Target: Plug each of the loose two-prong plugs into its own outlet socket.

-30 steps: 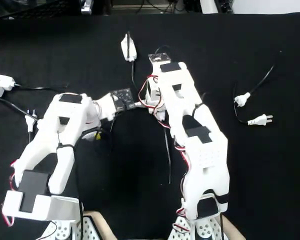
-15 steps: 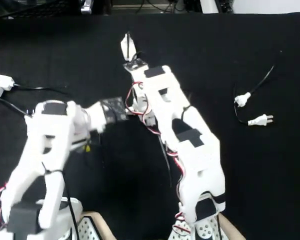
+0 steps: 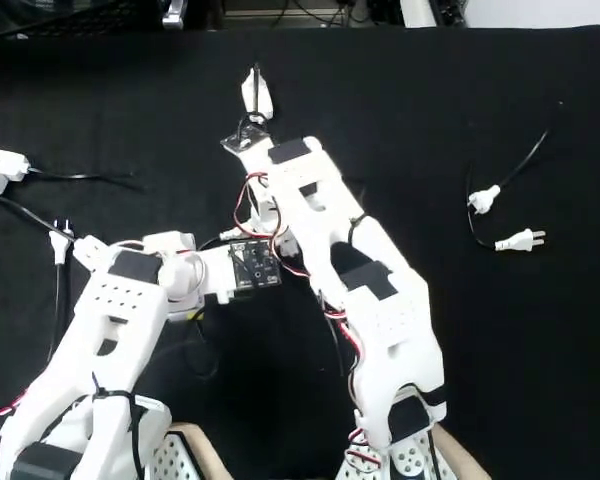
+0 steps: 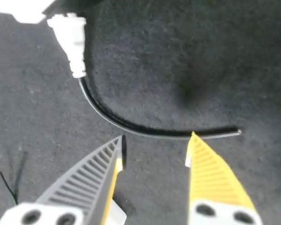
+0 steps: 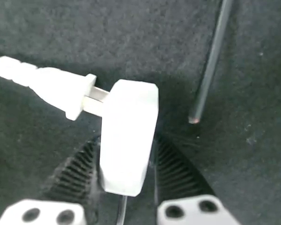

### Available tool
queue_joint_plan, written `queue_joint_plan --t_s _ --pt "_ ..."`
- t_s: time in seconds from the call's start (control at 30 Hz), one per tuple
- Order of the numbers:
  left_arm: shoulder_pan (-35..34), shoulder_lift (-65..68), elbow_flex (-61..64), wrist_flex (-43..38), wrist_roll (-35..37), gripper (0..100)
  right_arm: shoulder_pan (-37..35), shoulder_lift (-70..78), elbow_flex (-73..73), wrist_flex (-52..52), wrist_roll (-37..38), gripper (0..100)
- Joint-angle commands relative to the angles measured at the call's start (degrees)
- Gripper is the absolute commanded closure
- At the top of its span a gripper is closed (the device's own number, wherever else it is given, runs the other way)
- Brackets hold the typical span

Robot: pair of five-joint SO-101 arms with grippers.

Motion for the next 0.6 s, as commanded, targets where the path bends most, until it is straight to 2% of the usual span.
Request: queue_joint_plan --t_s 0.0,0.23,0.57 --pt "-0.84 -1.49 1.71 -5.89 0.09 78 -2.90 -0.31 0.04 -0.62 0.53 98.5" --pt "-0.57 -1.93 7.16 -9.49 -0.62 78 -5.27 -0.31 -0.31 -0.97 1.93 98.5" --pt "1.10 -2.02 12.44 -19.60 0.35 78 -4.92 -0.66 0.04 2.64 7.47 98.5"
